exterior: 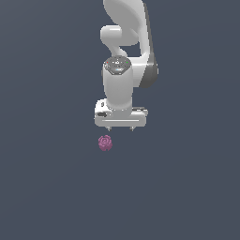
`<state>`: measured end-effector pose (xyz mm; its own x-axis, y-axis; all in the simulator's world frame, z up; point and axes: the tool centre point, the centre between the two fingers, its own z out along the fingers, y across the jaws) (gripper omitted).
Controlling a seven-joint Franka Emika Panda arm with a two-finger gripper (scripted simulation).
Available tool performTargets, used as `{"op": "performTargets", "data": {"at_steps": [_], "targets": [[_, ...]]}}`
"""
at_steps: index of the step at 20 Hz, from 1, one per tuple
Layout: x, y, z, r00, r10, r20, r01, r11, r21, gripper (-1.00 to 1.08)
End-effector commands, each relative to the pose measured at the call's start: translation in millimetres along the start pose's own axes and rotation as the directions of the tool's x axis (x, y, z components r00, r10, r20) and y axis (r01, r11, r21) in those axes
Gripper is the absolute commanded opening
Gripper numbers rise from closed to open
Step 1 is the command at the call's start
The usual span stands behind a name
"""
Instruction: Pick up the object and move it to a goal position.
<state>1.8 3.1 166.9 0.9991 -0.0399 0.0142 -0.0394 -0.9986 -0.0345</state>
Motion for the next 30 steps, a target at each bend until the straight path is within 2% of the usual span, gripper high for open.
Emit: {"op": "performTargets", "data": {"at_steps": [1, 10, 16, 23, 30], "targets": [[0.0, 0.0, 0.0, 1.0, 0.0, 0.0, 0.0, 1.0, 0.0, 1.0], [5.8, 2.4, -18.2, 1.0, -0.012, -0.011, 0.012, 1.0, 0.003, 1.0], [5.9, 4.7, -14.7, 1.0, -0.021, -0.01, 0.021, 1.0, 0.001, 1.0], [7.0, 19.7, 1.9, 0.997, -0.076, -0.005, 0.076, 0.997, -0.008, 1.0], [6.9, 47.6, 33.7, 0.983, -0.182, 0.007, 0.182, 0.983, -0.021, 1.0]]}}
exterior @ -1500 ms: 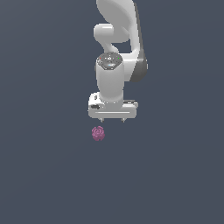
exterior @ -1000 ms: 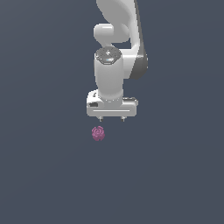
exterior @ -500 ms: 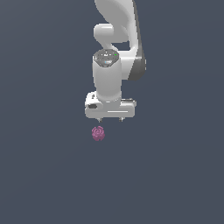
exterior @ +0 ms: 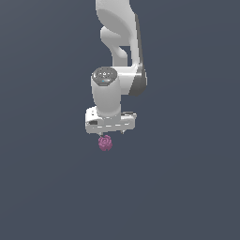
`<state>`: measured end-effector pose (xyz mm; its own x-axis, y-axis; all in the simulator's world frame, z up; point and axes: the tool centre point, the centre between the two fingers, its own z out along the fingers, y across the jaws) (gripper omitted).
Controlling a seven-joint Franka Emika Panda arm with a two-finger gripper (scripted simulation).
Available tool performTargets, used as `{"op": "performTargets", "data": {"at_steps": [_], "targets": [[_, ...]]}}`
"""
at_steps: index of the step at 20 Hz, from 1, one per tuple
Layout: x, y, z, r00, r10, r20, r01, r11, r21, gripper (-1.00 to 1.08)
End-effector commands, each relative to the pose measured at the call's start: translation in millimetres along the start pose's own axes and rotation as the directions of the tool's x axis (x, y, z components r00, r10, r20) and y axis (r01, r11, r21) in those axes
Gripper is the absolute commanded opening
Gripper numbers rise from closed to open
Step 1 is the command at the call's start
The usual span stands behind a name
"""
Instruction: Pick up the object and move it to a goal position.
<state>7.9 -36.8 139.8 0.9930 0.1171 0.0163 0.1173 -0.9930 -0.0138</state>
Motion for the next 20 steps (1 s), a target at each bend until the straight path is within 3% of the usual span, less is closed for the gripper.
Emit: {"op": "performTargets", "data": {"at_steps": [1, 10, 20], "targets": [[-2.4, 10.8, 13.1, 0.999, -0.043, 0.005, 0.043, 0.999, -0.004, 1.0], [-9.8, 35.3, 44.2, 0.989, -0.146, 0.016, 0.146, 0.989, -0.01, 1.0], [-11.7, 39.6, 52.9, 0.987, -0.161, 0.019, 0.161, 0.987, -0.011, 1.0]]}}
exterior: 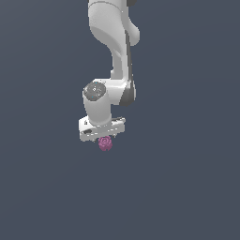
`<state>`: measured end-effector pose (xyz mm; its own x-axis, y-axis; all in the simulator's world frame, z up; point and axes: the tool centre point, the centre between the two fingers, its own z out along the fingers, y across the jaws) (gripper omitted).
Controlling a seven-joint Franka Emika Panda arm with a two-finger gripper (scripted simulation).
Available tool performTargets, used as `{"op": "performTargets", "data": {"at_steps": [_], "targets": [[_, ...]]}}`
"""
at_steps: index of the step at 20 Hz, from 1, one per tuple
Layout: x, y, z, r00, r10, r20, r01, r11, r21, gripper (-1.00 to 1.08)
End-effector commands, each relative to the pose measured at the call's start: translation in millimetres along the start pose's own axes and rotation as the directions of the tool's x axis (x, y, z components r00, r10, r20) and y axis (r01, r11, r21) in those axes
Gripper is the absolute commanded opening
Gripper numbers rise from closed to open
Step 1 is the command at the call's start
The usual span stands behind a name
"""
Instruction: Pick up the object and move it to a goal position.
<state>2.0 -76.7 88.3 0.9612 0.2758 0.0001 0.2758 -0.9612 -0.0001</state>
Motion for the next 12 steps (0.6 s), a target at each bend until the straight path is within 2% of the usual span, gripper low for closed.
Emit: {"op": "performTargets", "data": {"at_steps": [1, 12], "targets": [[-0.2, -0.3, 4.8, 1.0, -0.001, 0.0, 0.001, 1.0, 0.0, 1.0], [-0.8, 0.0, 48.6, 1.0, -0.004, 0.0, 0.004, 1.0, 0.0, 1.0]]}}
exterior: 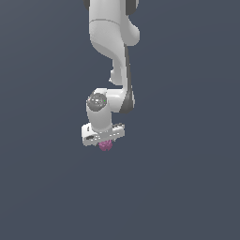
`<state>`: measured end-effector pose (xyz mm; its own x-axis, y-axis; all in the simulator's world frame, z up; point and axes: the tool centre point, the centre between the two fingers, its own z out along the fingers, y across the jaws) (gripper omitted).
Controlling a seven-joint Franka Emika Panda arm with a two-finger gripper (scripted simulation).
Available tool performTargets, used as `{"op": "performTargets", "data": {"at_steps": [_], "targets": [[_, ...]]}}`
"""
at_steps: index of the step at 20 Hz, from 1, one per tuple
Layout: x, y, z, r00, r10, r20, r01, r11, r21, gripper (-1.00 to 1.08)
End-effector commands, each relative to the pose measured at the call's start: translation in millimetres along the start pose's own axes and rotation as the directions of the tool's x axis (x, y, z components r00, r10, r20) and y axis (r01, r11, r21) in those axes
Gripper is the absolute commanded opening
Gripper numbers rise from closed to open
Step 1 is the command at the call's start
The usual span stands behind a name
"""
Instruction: Pick up the object and move it to a goal position.
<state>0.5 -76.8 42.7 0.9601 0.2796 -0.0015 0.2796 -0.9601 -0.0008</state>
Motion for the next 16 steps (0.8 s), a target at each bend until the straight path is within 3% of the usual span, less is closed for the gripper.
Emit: {"op": "performTargets", "data": {"at_steps": [1, 2, 3, 16], "targets": [[1.0, 0.6, 3.6, 1.0, 0.0, -0.002, 0.0, 1.0, -0.001, 1.0], [1.2, 0.6, 3.7, 1.0, 0.0, -0.002, 0.0, 1.0, -0.001, 1.0], [1.2, 0.6, 3.7, 1.0, 0.0, -0.002, 0.0, 1.0, -0.001, -1.0], [1.1, 4.2, 0.9, 1.0, 0.0, -0.002, 0.0, 1.0, -0.001, -1.0]]}}
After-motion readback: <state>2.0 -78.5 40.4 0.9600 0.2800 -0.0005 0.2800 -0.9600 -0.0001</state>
